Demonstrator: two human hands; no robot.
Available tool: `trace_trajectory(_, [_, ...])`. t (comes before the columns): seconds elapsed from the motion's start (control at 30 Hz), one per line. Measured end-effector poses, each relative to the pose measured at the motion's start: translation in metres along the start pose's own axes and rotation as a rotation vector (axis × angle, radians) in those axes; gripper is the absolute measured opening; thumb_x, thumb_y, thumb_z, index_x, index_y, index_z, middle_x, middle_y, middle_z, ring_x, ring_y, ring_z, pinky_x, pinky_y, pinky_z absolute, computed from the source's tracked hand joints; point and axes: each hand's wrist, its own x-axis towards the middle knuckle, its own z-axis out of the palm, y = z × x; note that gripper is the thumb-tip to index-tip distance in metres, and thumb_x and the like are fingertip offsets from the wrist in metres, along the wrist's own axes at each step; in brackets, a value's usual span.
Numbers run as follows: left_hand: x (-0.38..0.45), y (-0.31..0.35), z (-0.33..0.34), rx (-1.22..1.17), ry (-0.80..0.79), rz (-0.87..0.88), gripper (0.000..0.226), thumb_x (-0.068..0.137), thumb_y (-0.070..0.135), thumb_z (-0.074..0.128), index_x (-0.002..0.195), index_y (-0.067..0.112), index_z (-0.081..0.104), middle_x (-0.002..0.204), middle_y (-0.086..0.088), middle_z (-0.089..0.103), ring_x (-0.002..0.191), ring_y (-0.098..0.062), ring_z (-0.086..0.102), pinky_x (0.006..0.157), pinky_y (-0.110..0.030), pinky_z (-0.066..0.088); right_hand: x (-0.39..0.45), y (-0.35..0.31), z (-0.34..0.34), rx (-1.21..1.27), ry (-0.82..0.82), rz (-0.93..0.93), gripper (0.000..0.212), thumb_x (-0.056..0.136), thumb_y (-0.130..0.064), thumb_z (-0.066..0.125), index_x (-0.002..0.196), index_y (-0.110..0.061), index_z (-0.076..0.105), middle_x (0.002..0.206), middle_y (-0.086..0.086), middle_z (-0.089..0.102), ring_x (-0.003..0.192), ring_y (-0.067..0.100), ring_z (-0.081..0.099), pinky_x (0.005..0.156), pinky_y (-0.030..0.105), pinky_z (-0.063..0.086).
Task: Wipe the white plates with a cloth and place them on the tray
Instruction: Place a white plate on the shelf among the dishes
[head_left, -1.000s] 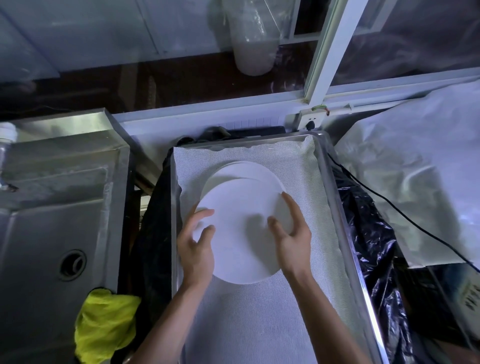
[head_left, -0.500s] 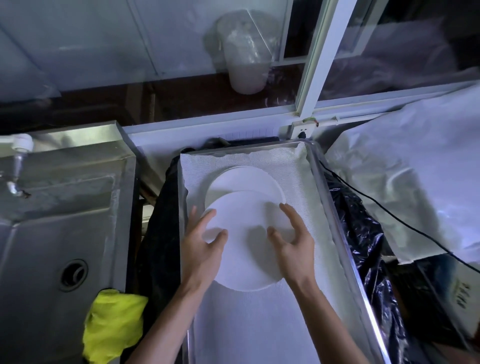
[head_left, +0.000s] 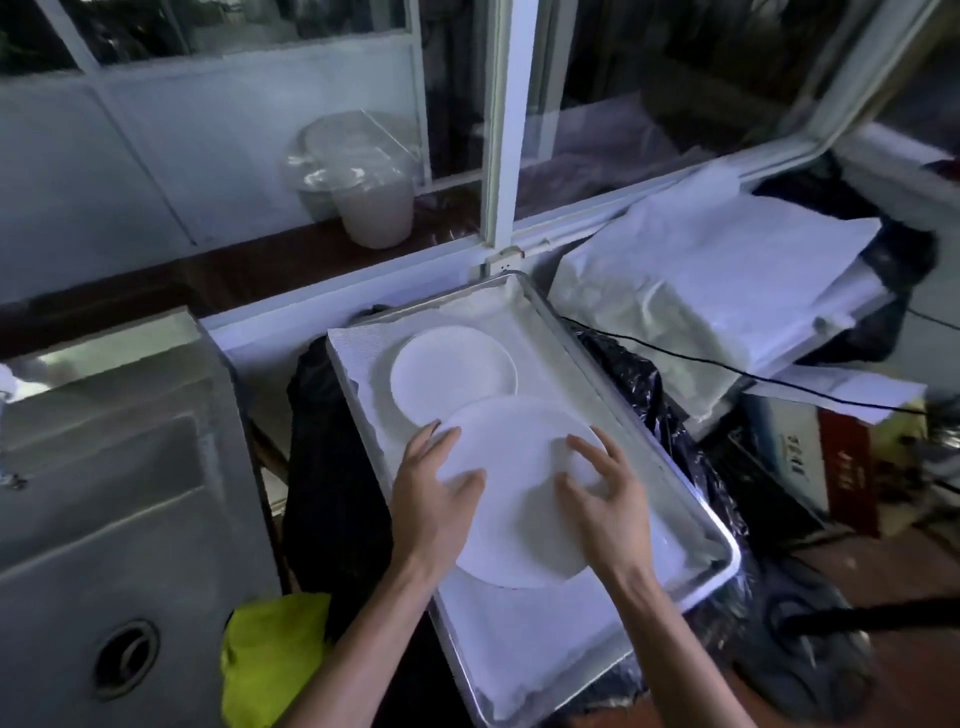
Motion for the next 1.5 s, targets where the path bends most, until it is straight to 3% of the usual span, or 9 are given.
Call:
trace_trajectory(0.17, [-0.030,0.020,0.019,0.035,-0.163,0.102,0.052,0.085,0.012,0.076,0.136,0.016,0.064,0.149,0.012,0.047,0.130,0.009,0.041,0.108,-0.017,0.036,-0.051,0.008,-0.041,0.024,0.175,0.031,0.038,0.088,-0.014,0.069,0.118,-0.038,0.071,0.147,-0.021,0.044,0.126,0.006,0.050,0.088,0.025,0.048])
trace_trajectory(0.3, [-0.058,0.037,0.053,0.048,-0.309,0.157,0.051,0.085,0.014,0.076,0.135,0.018,0.065,0.143,0.020,0.047,0.127,0.009,0.042,0.098,-0.004,0.030,-0.090,0.023,-0.085,0.003,0.343,0.056,0.040,0.086,-0.008,0.070,0.119,-0.031,0.071,0.147,-0.013,0.047,0.128,0.002,0.044,0.103,0.028,0.041])
trace_trajectory(0.47, [-0.114,0.062,0.110,0.061,-0.499,0.276,0.054,0.084,0.016,0.077,0.137,0.018,0.064,0.144,0.018,0.047,0.132,0.001,0.044,0.101,-0.010,0.032,-0.147,0.048,-0.149,0.041,0.560,0.153,0.041,0.087,-0.010,0.069,0.120,-0.034,0.071,0.146,-0.019,0.045,0.131,0.005,0.043,0.105,0.036,0.041])
trace_trajectory(0.6, [-0.181,0.086,0.158,0.073,-0.653,0.388,0.056,0.084,0.017,0.078,0.137,0.016,0.063,0.147,0.012,0.048,0.130,-0.005,0.047,0.102,-0.018,0.039,-0.212,0.074,-0.209,0.083,0.745,0.200,0.042,0.086,-0.010,0.068,0.118,-0.037,0.071,0.143,-0.023,0.045,0.125,0.002,0.045,0.086,0.026,0.044])
trace_trajectory(0.87, [-0.353,0.114,0.219,0.012,-0.922,0.460,0.059,0.083,0.016,0.078,0.140,0.019,0.061,0.149,0.010,0.049,0.132,-0.014,0.052,0.106,-0.035,0.050,-0.366,0.129,-0.312,0.118,0.989,0.267,0.050,0.086,-0.012,0.071,0.134,-0.024,0.064,0.130,-0.034,0.048,0.117,-0.015,0.047,0.097,0.011,0.040])
trace_trajectory(0.97, [-0.424,0.118,0.236,0.012,-0.995,0.486,0.060,0.082,0.016,0.080,0.139,0.023,0.062,0.146,0.014,0.049,0.131,-0.014,0.051,0.105,-0.034,0.048,-0.431,0.147,-0.344,0.101,1.082,0.302,0.046,0.085,-0.010,0.070,0.129,-0.023,0.067,0.136,-0.027,0.048,0.125,-0.003,0.047,0.107,0.025,0.040])
trace_trajectory(1.17, [-0.560,0.129,0.263,0.006,-1.160,0.560,0.059,0.080,0.018,0.081,0.136,0.021,0.064,0.145,0.014,0.050,0.133,-0.013,0.050,0.109,-0.035,0.045,-0.554,0.172,-0.402,0.082,1.251,0.344,0.039,0.086,-0.006,0.071,0.122,-0.021,0.071,0.143,-0.010,0.052,0.127,0.007,0.048,0.100,0.020,0.033])
trace_trajectory(1.33, [-0.656,0.148,0.281,0.002,-1.289,0.638,0.065,0.068,0.036,0.072,0.131,0.019,0.068,0.147,0.005,0.053,0.131,-0.016,0.054,0.111,-0.036,0.044,-0.636,0.187,-0.439,0.146,1.421,0.347,0.043,0.087,-0.007,0.071,0.128,-0.018,0.065,0.107,-0.052,0.054,0.109,-0.018,0.049,0.082,-0.006,0.031])
trace_trajectory(1.5, [-0.746,0.160,0.310,0.008,-1.451,0.770,0.063,0.071,0.036,0.071,0.132,0.021,0.068,0.142,0.014,0.051,0.129,-0.009,0.052,0.107,-0.023,0.039,-0.709,0.207,-0.468,0.152,1.618,0.407,0.039,0.086,-0.006,0.070,0.122,-0.020,0.070,0.135,-0.018,0.056,0.107,-0.019,0.048,0.077,-0.005,0.033])
